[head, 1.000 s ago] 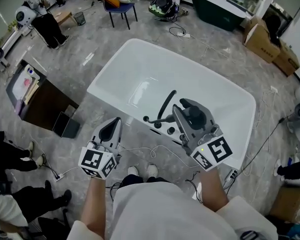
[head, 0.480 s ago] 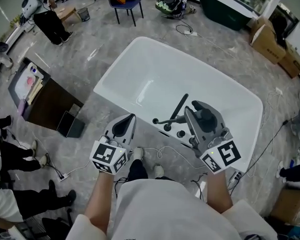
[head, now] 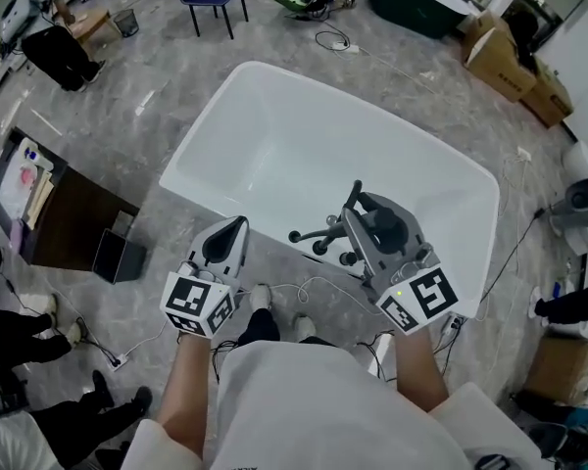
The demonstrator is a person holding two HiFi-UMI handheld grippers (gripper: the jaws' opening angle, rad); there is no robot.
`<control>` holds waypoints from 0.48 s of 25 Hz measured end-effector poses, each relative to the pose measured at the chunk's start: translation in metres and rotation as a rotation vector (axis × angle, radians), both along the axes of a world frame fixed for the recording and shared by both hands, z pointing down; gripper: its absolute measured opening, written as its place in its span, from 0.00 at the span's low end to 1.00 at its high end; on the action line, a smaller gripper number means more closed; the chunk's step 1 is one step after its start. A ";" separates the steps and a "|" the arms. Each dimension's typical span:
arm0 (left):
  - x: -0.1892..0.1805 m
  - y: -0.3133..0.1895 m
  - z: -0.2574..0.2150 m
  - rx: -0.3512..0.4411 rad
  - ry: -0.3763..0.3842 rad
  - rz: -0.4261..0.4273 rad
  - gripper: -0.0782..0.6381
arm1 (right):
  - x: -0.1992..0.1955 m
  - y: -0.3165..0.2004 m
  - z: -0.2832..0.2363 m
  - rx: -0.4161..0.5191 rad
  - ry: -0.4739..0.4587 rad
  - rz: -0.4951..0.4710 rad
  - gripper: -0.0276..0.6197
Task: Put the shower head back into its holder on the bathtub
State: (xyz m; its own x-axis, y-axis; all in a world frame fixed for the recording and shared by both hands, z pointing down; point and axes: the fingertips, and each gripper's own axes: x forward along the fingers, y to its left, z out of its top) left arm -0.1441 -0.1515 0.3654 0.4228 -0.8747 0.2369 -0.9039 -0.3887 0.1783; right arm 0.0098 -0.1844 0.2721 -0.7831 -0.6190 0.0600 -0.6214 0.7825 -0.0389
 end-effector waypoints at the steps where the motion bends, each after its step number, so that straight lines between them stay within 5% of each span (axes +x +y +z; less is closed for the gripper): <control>1: -0.003 -0.004 0.002 -0.004 0.003 0.004 0.12 | -0.003 -0.003 0.003 -0.006 0.006 0.004 0.21; 12: -0.016 -0.031 0.037 -0.055 0.038 0.069 0.12 | -0.025 -0.021 0.047 -0.071 0.076 0.056 0.21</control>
